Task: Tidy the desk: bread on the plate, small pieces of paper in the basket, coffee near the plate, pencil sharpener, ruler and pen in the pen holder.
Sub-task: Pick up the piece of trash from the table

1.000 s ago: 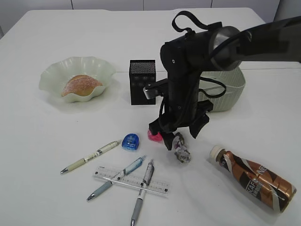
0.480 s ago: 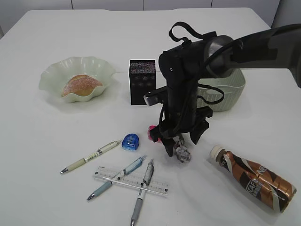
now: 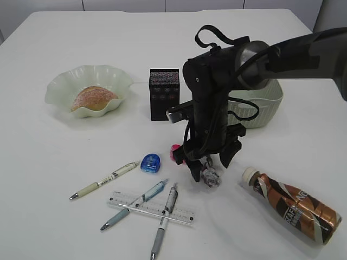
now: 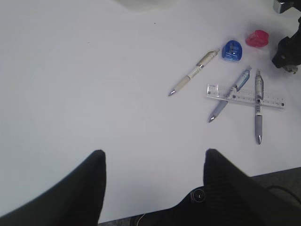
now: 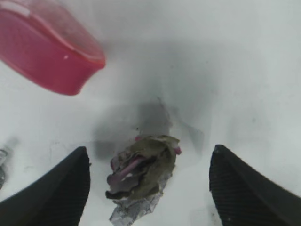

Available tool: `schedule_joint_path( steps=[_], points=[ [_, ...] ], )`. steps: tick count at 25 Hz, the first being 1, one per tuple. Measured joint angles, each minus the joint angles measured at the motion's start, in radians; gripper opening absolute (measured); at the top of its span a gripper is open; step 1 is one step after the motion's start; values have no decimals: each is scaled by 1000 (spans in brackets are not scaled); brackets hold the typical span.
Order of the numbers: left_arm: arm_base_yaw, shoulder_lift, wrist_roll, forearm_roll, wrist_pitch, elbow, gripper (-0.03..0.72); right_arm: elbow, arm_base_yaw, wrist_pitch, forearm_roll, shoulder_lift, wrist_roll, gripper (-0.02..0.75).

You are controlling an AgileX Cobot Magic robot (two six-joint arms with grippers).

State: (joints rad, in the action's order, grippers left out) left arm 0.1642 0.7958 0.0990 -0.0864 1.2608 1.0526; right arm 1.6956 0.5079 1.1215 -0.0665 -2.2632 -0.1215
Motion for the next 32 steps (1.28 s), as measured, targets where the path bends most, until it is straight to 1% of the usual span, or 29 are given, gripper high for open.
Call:
schedule_joint_path(
  steps=[13,15,17,23,26,27,28,32],
  points=[
    [0,0,0,0,0,0,469,0,0,2,3,0,0,576],
    [0,0,0,0,0,0,469,0,0,2,3,0,0,555],
    [0,0,0,0,0,0,469,0,0,2,3,0,0,492],
    [0,0,0,0,0,0,469,0,0,2,3,0,0,169],
    [0,0,0,0,0,0,469,0,0,2,3,0,0,50],
    [0,0,0,0,0,0,469,0,0,5,3,0,0,18],
    [0,0,0,0,0,0,469,0,0,7,3,0,0,2],
    [0,0,0,0,0,0,469,0,0,24,3,0,0,-11]
  ],
)
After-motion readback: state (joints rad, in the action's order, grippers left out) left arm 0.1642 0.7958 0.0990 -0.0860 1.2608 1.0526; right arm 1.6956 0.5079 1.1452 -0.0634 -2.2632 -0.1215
